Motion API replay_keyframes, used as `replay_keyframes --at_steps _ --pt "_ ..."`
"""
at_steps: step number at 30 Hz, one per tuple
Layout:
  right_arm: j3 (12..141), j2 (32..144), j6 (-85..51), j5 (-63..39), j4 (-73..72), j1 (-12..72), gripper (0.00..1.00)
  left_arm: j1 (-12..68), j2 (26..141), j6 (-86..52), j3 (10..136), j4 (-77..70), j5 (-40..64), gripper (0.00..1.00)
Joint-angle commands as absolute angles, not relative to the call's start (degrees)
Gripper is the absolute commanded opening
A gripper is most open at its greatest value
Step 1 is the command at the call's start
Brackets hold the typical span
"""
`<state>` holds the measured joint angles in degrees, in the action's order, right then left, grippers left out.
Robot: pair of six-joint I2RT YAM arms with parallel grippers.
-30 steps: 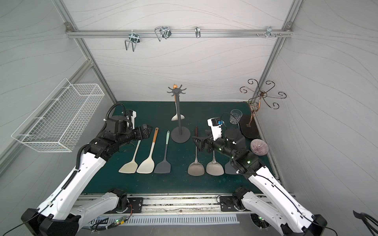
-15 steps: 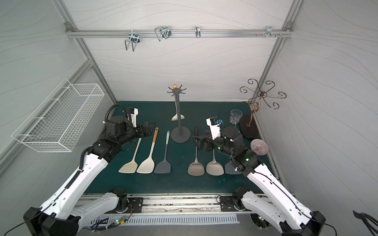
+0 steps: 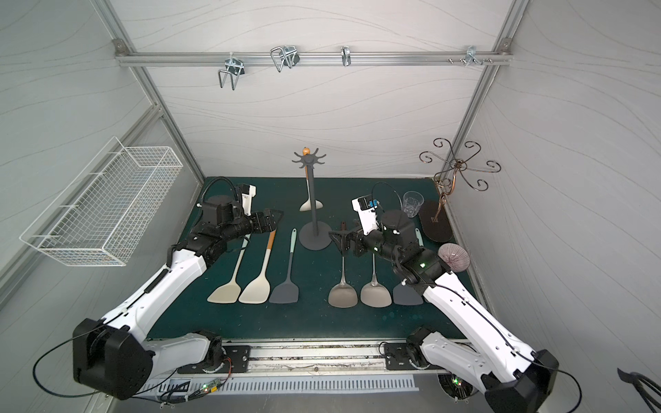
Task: Take the spatula off the kitchen utensil rack
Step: Take off the spatula from the rack.
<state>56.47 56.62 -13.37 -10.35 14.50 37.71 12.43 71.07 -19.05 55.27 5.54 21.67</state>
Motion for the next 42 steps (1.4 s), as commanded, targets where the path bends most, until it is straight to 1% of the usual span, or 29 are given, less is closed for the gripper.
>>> replay_keyframes --at_steps 1,6,11,14,16,19,25,30,34,39,42 --pt "58.48 58.87 -11.74 -11.02 12.04 37.88 0.99 9.90 74.18 -21.25 56.26 -7.44 29.91 0.99" --pt "61.30 63.75 -10.68 -11.11 11.12 37.79 0.99 8.60 81.56 -20.14 59.58 -11.50 33.33 0.99" --pt "64.09 68.90 -10.20 -11.73 9.91 37.15 0.99 7.56 89.32 -18.79 65.53 -14.37 41.09 0.99" --pt "65.36 70.95 -10.12 -12.43 9.03 36.54 0.99 7.50 92.49 -16.78 67.30 -17.90 42.80 0.99" --pt "66.02 72.33 -10.48 -13.19 8.19 36.06 0.97 7.32 94.92 -15.93 68.73 -20.46 44.46 0.99" --pt "67.18 74.16 -11.15 -15.27 7.77 35.03 0.94 7.29 98.46 -15.75 71.10 -25.67 48.04 0.94" --pt "69.22 78.90 -13.71 -16.95 5.59 33.08 0.89 7.37 105.88 -17.45 76.87 -32.20 54.47 0.92" --pt "70.54 82.53 -14.46 -18.37 3.17 32.13 0.86 7.55 109.60 -20.36 80.23 -37.13 58.01 0.91" --pt "71.79 84.52 -14.29 -18.81 3.93 31.92 0.85 8.22 111.52 -19.69 82.93 -36.74 59.30 0.88" --pt "71.70 84.46 -14.03 -18.05 5.01 31.42 0.84 8.76 113.46 -22.09 84.62 -40.72 62.47 0.87" --pt "71.16 84.12 -13.98 -17.67 5.02 31.21 0.85 10.12 113.56 -21.58 85.72 -39.87 64.04 0.87"
